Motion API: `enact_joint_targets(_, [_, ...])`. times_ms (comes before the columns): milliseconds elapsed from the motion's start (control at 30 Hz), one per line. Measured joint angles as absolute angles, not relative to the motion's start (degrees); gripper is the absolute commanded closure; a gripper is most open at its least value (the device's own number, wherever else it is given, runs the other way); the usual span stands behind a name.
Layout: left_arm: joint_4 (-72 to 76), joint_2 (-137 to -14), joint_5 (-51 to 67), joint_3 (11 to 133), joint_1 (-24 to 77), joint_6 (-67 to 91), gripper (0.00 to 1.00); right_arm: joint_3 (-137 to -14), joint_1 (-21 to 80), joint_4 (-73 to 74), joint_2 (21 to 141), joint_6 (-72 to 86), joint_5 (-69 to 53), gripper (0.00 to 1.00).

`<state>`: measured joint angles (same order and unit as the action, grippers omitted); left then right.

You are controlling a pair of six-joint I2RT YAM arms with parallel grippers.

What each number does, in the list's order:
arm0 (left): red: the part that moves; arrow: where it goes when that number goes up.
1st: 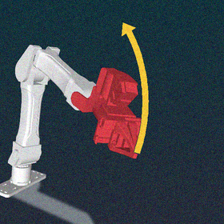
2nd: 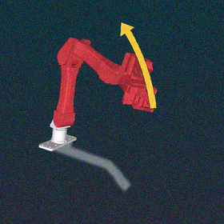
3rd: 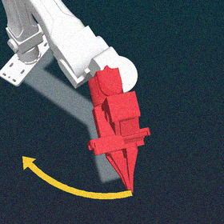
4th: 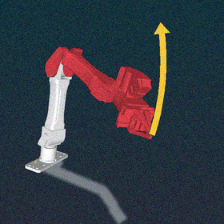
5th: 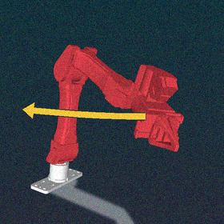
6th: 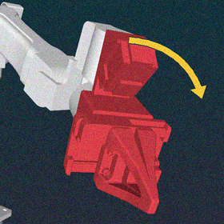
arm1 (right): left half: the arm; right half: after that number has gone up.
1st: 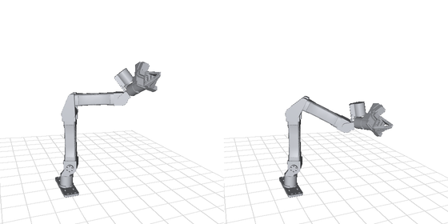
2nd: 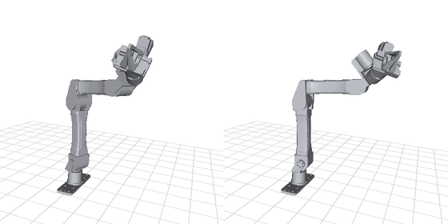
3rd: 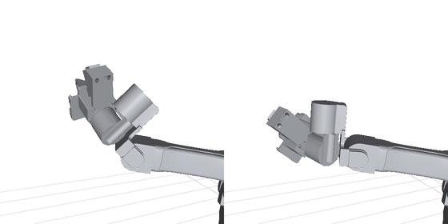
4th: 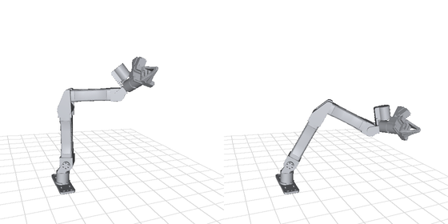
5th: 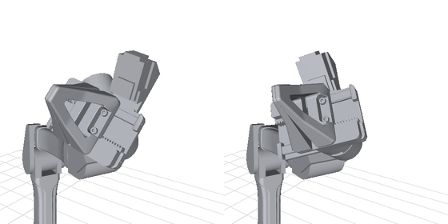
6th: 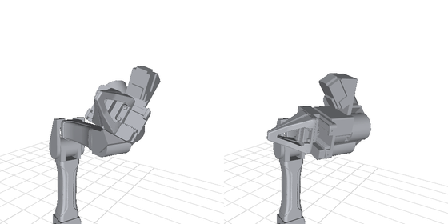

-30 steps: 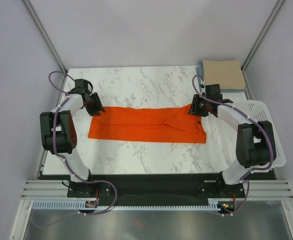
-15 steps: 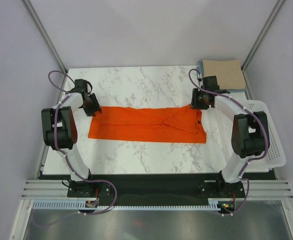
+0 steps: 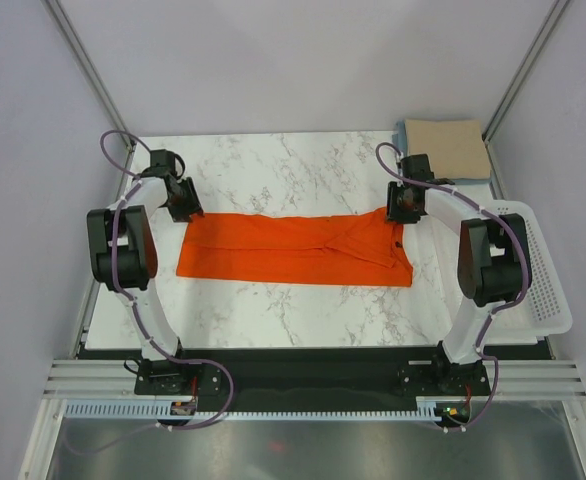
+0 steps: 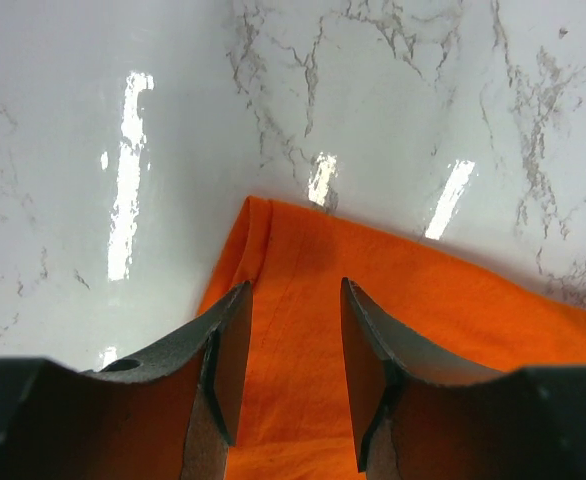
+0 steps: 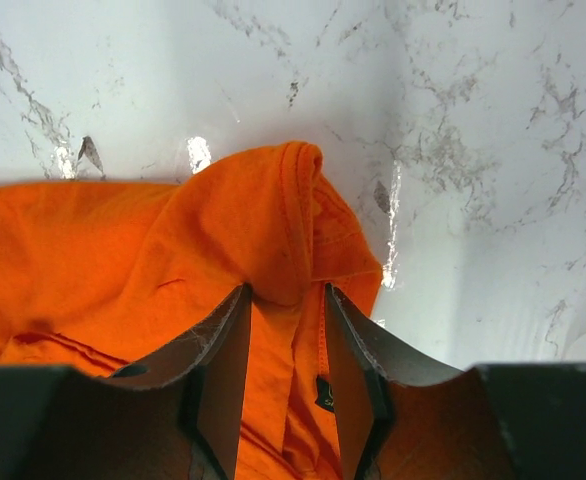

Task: Fold and stack the t-shirts
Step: Fold the tshirt

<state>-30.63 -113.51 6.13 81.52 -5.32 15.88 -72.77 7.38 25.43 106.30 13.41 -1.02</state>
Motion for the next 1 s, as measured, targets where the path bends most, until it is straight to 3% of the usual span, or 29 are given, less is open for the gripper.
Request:
enact_joint_targets(200, [-30.8,-115.8,6.1,82.7,-5.3,15.3,0.53,-73.2,6.5,25.6,106.4,14.0,-0.1,0.57])
enact_joint_targets(300, [-31.0,-116.7,6.1,83.8,-5.3,15.2,0.60,-73.2,6.1,25.7,106.4,14.3,-0.1,0.57])
enact_joint_targets(433, [-30.9,-117.8,6.2,85.0,-5.3,14.9,0.95,-73.2,5.9,25.7,106.4,14.6,-0.2,0.66])
enact_joint_targets(467, [-31.0,-117.8,6.3,85.1,-5.3,14.9,0.98,-73.2,5.9,25.5,106.4,14.7,-0.4,0.68])
enact_joint_targets(733, [-31.2,-118.0,6.2,85.9,-5.3,14.7,0.98,-73.2,5.2,22.8,107.6,14.7,-2.7,0.64])
enact_joint_targets(800, [-31.2,-118.0,6.1,86.0,-5.3,14.7,0.98,-73.2,4.8,22.5,108.1,14.7,-3.5,0.76])
enact_joint_targets(833, [-31.2,-118.0,6.0,86.0,-5.3,14.8,0.98,-73.2,4.6,22.3,108.4,14.5,-4.1,0.92])
enact_joint_targets(867, [-31.2,-118.0,6.0,86.0,-5.3,14.9,0.98,-73.2,4.3,22.1,108.7,14.2,-4.5,0.99])
enact_joint_targets(1000, [-31.2,-118.0,5.5,86.3,-5.4,15.6,0.98,-73.2,3.4,21.3,108.9,14.2,-5.1,1.00])
